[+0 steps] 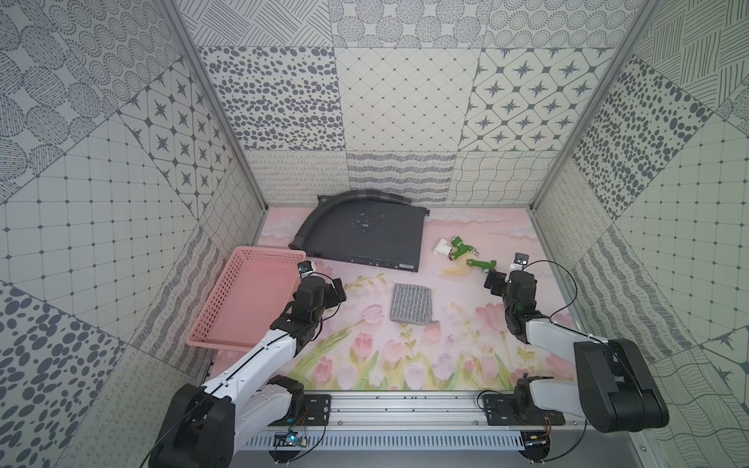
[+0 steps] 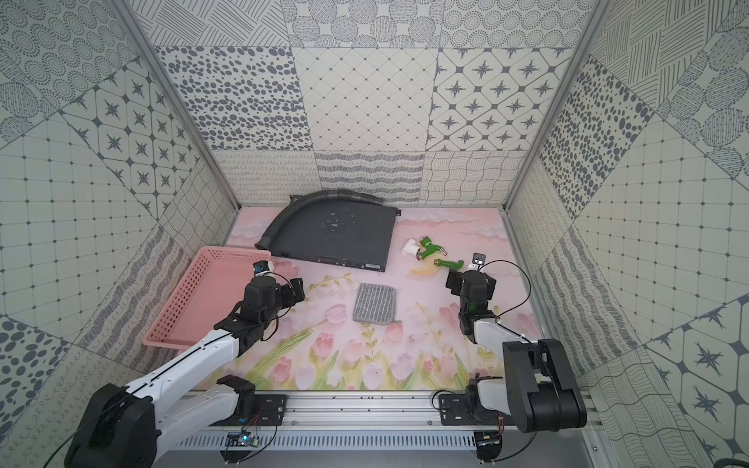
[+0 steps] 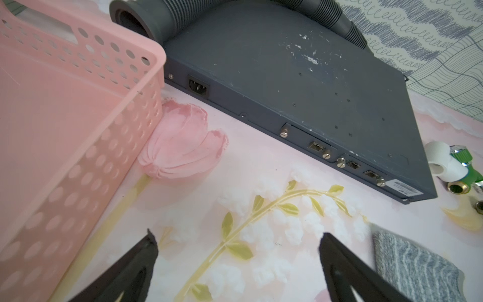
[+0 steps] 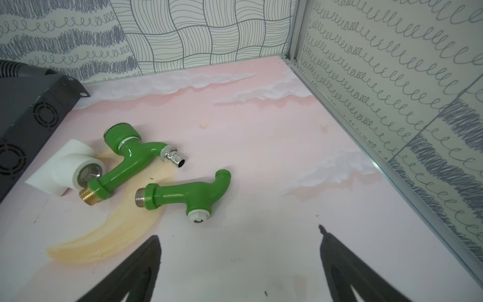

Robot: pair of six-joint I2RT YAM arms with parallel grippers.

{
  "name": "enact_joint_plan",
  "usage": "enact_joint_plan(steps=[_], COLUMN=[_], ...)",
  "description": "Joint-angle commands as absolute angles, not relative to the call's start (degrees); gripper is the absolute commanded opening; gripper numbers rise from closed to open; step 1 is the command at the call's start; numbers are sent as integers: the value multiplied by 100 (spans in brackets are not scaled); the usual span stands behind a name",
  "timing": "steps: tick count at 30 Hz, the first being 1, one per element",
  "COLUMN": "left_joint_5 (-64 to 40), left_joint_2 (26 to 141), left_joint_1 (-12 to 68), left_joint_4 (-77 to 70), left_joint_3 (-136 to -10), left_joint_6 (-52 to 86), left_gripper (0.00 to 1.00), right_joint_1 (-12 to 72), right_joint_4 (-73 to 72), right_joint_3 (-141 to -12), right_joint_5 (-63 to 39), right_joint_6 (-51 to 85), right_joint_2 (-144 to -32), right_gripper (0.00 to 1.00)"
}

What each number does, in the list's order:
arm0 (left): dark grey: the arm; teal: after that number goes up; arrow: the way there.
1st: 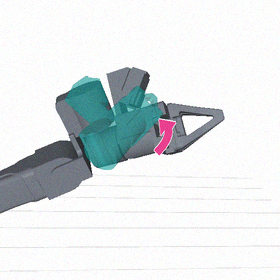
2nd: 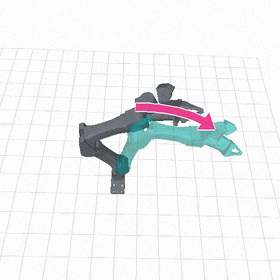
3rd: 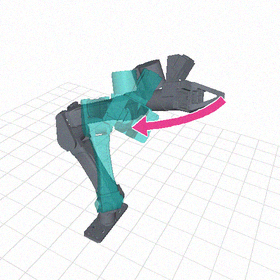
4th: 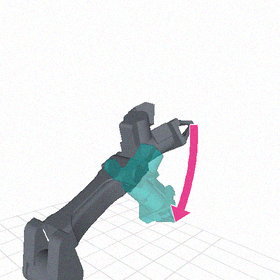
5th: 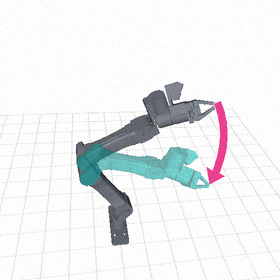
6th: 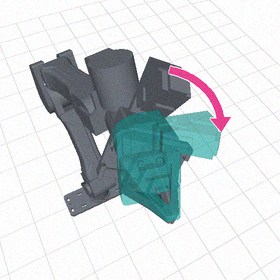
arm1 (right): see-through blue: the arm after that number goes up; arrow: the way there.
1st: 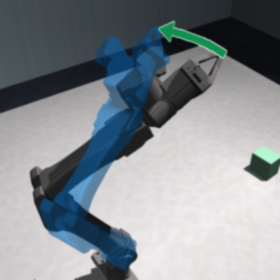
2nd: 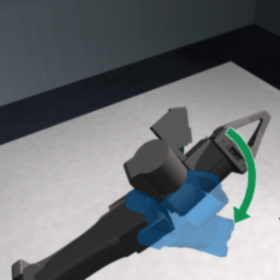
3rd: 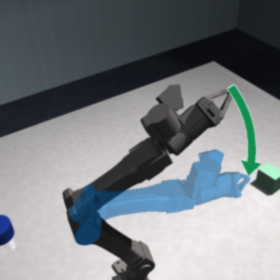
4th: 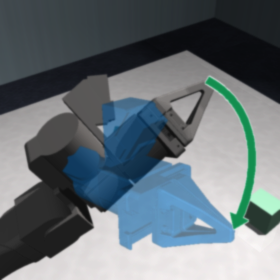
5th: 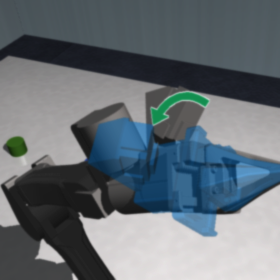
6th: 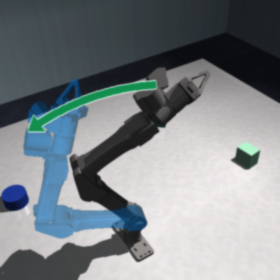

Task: Fold the square dishcloth
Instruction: Reset both arms

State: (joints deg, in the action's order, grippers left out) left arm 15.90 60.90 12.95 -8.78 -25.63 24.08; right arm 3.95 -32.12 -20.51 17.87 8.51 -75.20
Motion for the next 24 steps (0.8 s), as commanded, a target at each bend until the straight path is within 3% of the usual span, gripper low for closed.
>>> enact_joint_plan(steps=[1, 10, 24], left_joint_5=[840, 471, -531], left_joint_2=[6206, 6404, 7315], left_joint_1=[1026, 886, 791], left_joint_4=[-1644, -1883, -3753], left_joint_3=[-2568, -2606, -2033], left_joint_6=[1711, 979, -154], left_gripper=[99, 99, 99], right_joint_1=[222, 53, 44], right_joint_4=[-4445, -6560, -6083], right_joint_3=[-1940, -1599, -1747], right_joint_5=[1230, 542, 615], right_joint_6=[738, 572, 615], right_joint_2=[-7757, -9075, -8965], right_gripper=[97, 97, 97])
